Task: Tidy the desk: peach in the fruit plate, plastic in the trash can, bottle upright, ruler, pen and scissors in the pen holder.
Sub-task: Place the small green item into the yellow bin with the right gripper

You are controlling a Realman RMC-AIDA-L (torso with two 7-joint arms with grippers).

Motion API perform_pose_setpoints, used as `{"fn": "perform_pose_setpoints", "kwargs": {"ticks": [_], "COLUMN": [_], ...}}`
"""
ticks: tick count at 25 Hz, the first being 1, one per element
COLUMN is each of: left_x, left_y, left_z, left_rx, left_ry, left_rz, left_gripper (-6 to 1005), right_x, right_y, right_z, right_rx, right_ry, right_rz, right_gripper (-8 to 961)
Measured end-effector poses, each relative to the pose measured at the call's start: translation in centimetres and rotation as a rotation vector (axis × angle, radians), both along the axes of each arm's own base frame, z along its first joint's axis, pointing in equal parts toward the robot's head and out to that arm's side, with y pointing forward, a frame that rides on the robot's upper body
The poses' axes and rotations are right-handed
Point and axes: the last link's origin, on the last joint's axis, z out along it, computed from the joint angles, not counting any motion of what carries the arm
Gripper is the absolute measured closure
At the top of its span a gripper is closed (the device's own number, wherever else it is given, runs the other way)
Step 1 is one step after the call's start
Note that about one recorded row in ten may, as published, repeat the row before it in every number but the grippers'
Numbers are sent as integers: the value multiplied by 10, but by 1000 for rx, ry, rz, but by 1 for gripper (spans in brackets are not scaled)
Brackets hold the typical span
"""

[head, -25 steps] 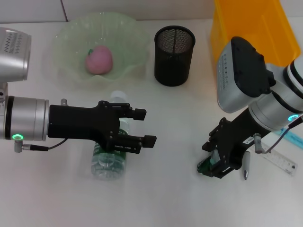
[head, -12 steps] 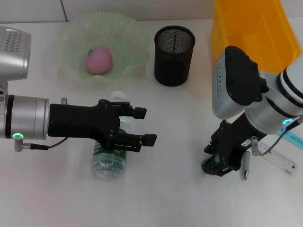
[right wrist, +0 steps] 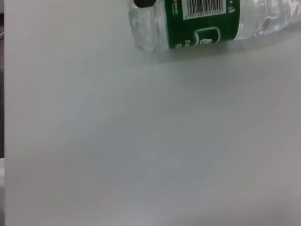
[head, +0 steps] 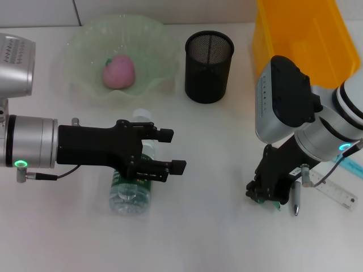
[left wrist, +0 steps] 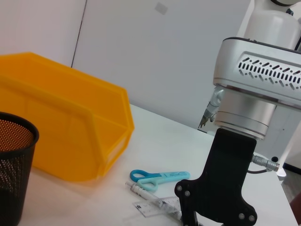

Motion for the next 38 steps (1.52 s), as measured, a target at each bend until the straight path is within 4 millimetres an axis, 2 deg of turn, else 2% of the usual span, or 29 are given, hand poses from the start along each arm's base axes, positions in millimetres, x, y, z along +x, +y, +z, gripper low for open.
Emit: {"fn": "perform_pose_setpoints", "kwargs": {"ticks": [2,4,10,13,14,15,16,19,20,21,24,25,26,29,30,32,35,38], "left_x": [0,0,-1,-1,-1,-1,-1,-1,-1,-1,0,0,1,1,1,2,2,3], "left_y": [0,0,0,0,0,-1,-1,-1,0,0,0,0,1,1,1,1,2,2], "left_z": [0,0,0,0,0,0,0,0,0,0,0,0,0,0,0,0,0,0], "left_rx": [0,1,2,2,1,2,2,2,2,2,2,1,1,0,0,0,1,1], "left_ry": [0,1,1,1,1,1,1,0,0,0,-1,-1,0,0,0,-1,-3,-6], "left_rz": [0,1,2,3,3,4,4,4,3,3,1,1,1,0,0,-2,-3,-2], "left_gripper": [187,187,186,187,187,187,186,186,186,186,187,187,187,187,187,186,186,186], "right_x": [0,0,-2,-8,-11,-14,-14,-15,-12,-12,-2,6,6,22,34,39,59,63], "right_y": [0,0,1,4,6,10,10,16,21,21,30,36,36,47,54,58,73,77], "right_z": [0,1,4,15,21,37,37,63,83,83,115,136,136,159,163,162,153,146], "right_rx": [1,2,18,59,79,125,125,200,272,272,435,555,555,726,808,842,947,957], "right_ry": [0,3,31,115,158,251,251,404,505,505,654,737,737,812,824,822,802,801], "right_rz": [0,0,2,-7,-13,-32,-32,-63,-80,-80,-100,-110,-110,-130,-162,-179,-246,-273], "right_gripper": [700,923,955,955,955,955,955,955,955,955,954,954,954,954,954,954,931,908]}}
